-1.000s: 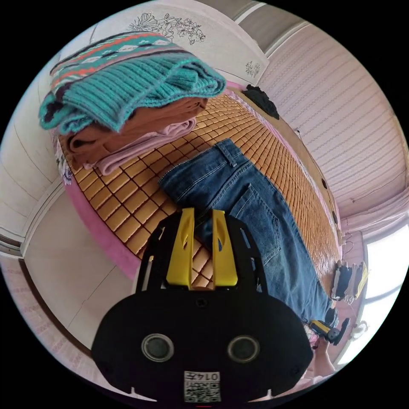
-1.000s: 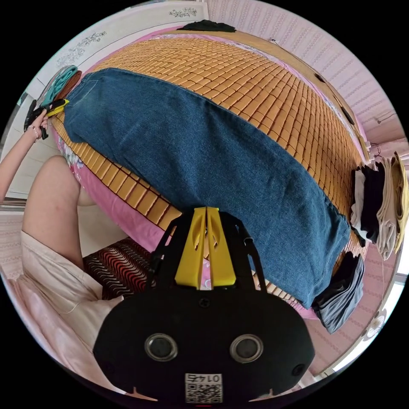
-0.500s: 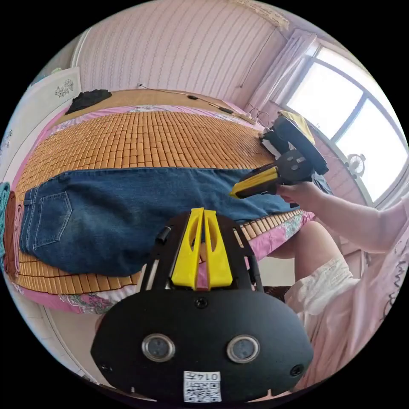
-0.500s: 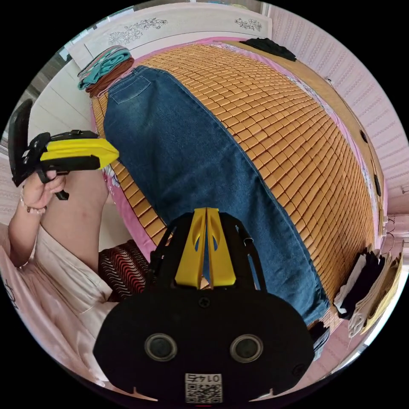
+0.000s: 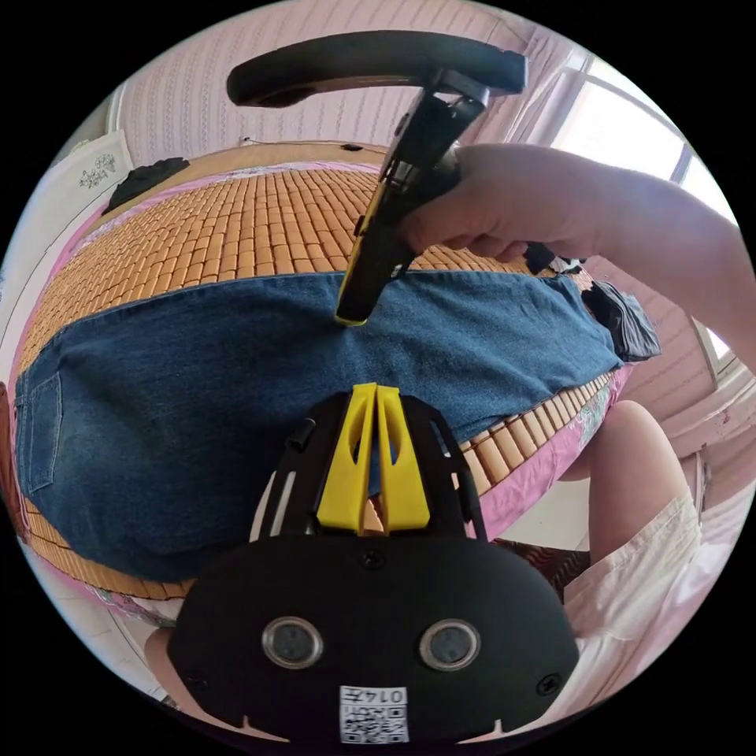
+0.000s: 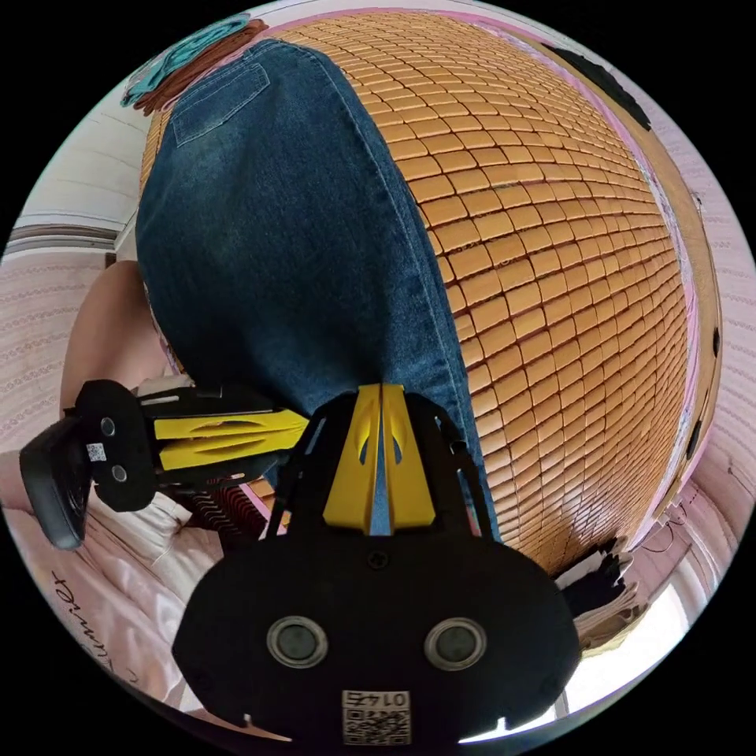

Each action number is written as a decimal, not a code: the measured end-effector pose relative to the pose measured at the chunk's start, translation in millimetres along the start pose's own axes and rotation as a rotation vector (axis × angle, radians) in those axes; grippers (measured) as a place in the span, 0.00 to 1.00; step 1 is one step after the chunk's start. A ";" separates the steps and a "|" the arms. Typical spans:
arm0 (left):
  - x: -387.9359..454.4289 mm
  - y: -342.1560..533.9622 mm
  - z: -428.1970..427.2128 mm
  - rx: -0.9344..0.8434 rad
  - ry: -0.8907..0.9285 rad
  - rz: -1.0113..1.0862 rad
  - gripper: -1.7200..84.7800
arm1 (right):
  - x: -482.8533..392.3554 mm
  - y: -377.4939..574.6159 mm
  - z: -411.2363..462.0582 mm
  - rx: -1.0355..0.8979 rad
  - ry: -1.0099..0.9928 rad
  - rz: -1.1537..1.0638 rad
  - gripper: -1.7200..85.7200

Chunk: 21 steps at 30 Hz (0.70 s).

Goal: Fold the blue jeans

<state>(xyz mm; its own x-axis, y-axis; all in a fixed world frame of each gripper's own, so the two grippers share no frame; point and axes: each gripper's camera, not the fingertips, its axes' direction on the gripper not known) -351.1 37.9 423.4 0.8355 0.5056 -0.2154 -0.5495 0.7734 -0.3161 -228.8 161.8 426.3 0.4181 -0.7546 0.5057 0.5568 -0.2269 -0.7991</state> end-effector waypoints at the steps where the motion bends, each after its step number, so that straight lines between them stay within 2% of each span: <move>1: 6.3 -4.7 1.7 -0.015 -0.017 0.021 0.01 | 1.2 -3.4 -3.2 -0.001 0.015 -0.006 0.01; 3: 15.6 -8.4 3.6 -0.024 -0.030 0.053 0.01 | 6.9 -15.8 -11.0 0.039 0.096 0.000 0.01; 9: 38.7 -24.7 16.4 -0.154 0.095 0.102 0.01 | 19.2 -46.4 2.4 -0.084 0.115 -0.071 0.01; 21: 92.3 -57.3 43.6 -0.189 -0.011 0.225 0.01 | 48.3 -57.7 18.7 -0.173 0.080 -0.089 0.02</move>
<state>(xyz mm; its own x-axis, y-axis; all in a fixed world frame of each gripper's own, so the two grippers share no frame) -242.2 56.9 461.9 0.6922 0.6609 -0.2900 -0.7114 0.5574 -0.4280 -227.3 149.9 502.9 0.3105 -0.7715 0.5553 0.4548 -0.3923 -0.7995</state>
